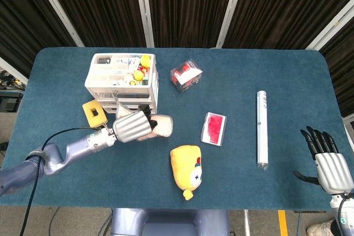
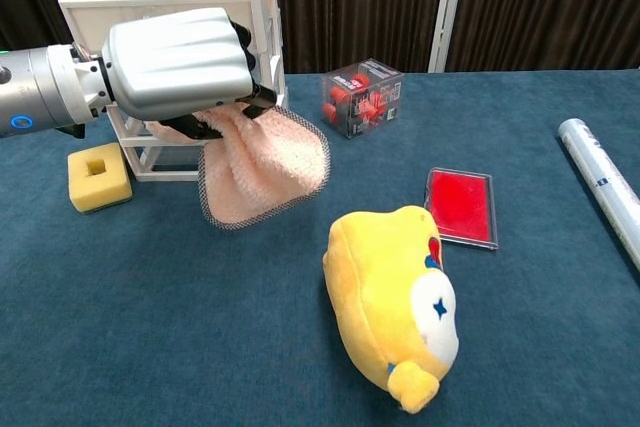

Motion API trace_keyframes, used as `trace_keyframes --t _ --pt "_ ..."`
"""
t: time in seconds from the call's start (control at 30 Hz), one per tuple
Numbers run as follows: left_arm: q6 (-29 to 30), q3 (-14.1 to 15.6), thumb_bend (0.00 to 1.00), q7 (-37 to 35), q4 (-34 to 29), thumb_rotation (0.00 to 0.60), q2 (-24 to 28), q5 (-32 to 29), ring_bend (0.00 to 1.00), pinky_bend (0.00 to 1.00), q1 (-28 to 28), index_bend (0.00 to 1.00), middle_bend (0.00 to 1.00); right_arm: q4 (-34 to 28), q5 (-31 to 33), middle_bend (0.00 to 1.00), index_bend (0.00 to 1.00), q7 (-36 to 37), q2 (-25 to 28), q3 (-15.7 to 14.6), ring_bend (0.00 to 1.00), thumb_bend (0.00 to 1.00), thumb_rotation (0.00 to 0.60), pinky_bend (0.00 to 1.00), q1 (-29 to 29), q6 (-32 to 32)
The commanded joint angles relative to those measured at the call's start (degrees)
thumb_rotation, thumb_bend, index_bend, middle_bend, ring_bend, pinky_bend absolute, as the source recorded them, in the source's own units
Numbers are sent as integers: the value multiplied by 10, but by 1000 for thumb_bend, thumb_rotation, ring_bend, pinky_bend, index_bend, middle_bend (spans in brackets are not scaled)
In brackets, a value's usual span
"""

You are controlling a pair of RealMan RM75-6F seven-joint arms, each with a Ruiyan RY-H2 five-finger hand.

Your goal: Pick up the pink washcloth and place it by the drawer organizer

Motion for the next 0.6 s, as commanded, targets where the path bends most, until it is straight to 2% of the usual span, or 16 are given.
trace_keyframes --t 0.03,0.6 --pt "-1 0 722 -1 3 600 -3 -3 659 534 -1 955 798 0 0 0 0 0 0 0 0 0 600 0 0 0" --pt "4 4 717 -6 17 600 -15 -13 657 533 -3 955 797 0 -1 0 0 1 0 0 0 0 600 0 0 1"
